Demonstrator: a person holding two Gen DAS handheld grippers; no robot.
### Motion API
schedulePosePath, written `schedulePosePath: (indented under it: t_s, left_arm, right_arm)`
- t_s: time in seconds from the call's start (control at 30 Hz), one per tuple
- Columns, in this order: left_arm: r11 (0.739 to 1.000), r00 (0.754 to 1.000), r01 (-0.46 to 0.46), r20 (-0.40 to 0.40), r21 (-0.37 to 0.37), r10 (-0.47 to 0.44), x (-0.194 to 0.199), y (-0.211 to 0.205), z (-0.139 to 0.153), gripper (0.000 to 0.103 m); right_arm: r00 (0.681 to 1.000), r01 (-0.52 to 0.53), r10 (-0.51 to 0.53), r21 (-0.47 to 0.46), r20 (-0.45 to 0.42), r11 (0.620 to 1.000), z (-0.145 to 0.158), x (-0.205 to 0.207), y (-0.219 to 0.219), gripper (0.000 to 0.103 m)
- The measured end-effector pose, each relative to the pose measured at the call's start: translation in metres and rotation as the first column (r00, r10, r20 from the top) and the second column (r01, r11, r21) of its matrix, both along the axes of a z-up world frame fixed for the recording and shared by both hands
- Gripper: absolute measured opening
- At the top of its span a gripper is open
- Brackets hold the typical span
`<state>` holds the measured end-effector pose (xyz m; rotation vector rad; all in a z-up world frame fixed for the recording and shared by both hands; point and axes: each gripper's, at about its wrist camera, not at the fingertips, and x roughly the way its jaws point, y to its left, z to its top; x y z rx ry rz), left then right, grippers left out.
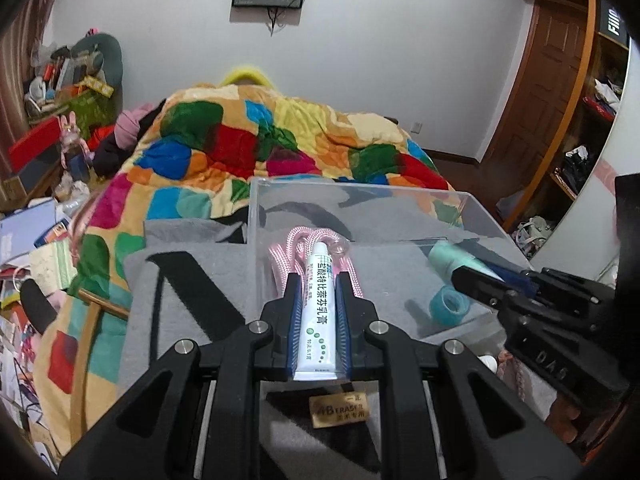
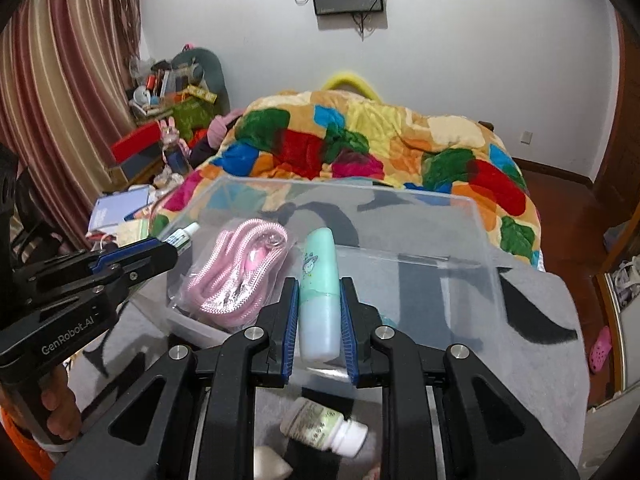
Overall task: Organize objects
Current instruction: 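Lower the tube and the green bottle into the clear box and open both tools, then grasp the tan eraser with the left tool while the right tool grasps the braided rope loop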
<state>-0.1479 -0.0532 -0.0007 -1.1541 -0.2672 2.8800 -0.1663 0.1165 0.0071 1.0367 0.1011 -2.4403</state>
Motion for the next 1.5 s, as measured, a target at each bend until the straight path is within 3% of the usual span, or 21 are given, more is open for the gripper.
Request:
schedulePosePath:
  t_s: [0.27,0.57,0.77,0.93,1.1,1.27,1.5]
  left_arm:
    - [1.000,1.000,0.018,0.022,0.003,-0.018,-0.002,0.006,-0.003,0.017]
    - [0.999,0.999,0.045,0.009,-0.021,-0.045,0.012,0.015,0.006,0.035]
    - [0.996,0.997,0.034,-0.061,-0.087,-0.040,0.037,0.022,0.021,0.063]
    - [0.993,0.995,0.003,-0.097,-0.115,-0.014,0.056,0.022,0.026,0.096]
    - [0.989,0.997,0.011,-0.068,-0.147,-0.021,0.068,0.019,0.016,0.099]
    - [0.988,0.999,0.027,0.031,-0.154,-0.023,0.071,0.013,-0.013,0.099]
    - [0.987,0.987,0.041,0.160,-0.156,-0.015,0.073,0.011,-0.052,0.099]
  right_arm:
    - [0.999,-0.042,0.042,0.012,0.003,0.999,-0.006,0.005,-0.006,0.014]
    - [0.997,-0.070,0.070,-0.004,-0.031,0.998,0.009,0.027,0.005,0.019]
    - [0.994,-0.067,0.066,-0.006,-0.089,0.998,0.023,0.051,0.019,0.028]
    - [0.988,-0.031,0.032,0.009,-0.151,0.999,0.030,0.071,0.035,0.052]
    - [0.986,0.012,-0.008,0.023,-0.166,1.000,0.027,0.084,0.057,0.066]
    - [0.992,0.056,-0.045,0.093,-0.114,0.994,0.003,0.089,0.083,0.068]
    - [0.997,0.070,-0.074,0.131,0.024,0.989,-0.045,0.082,0.098,0.068]
